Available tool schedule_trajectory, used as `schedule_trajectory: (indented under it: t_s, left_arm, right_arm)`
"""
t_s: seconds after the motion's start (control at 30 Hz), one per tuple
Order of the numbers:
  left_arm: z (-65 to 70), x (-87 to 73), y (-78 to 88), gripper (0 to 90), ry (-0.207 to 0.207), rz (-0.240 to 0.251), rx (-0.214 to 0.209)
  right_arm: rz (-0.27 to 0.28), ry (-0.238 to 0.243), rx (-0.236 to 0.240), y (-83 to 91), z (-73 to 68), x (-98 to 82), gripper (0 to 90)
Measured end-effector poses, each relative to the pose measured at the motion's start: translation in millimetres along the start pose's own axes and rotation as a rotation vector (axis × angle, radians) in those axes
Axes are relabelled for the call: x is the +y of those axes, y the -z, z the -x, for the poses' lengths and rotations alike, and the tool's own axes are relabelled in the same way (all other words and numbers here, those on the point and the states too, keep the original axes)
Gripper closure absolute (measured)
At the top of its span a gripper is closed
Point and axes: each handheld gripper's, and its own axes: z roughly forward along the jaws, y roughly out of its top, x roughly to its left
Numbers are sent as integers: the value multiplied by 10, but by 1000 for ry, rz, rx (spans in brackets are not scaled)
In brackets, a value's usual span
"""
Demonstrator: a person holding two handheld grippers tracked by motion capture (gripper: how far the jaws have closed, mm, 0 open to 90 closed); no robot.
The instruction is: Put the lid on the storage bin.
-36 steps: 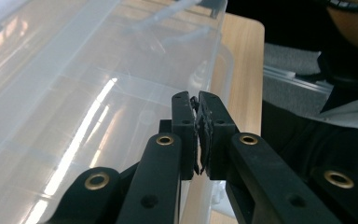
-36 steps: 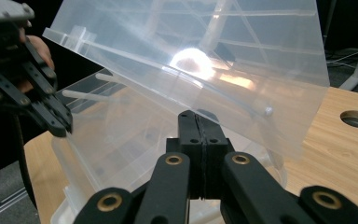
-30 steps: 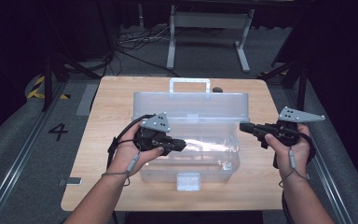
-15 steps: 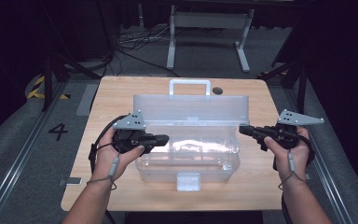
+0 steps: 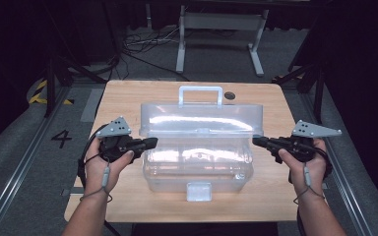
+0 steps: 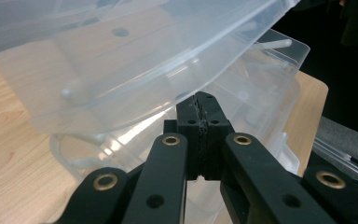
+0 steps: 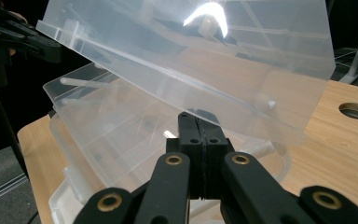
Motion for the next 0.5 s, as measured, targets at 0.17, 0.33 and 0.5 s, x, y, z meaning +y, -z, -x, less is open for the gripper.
schedule_trajectory:
  t_s: [0.17, 0.33, 0.5]
  left_arm:
    - [-34, -43, 21, 893, 24, 3, 13]
    - [-58, -74, 36, 894, 34, -4, 19]
    - [-68, -93, 25, 894, 43, -15, 12]
  right_arm:
    - [-5, 8, -2, 5, -31, -19, 900]
    - [-18, 1, 7, 11, -50, -51, 900]
    - [-52, 17, -15, 7, -78, -55, 900]
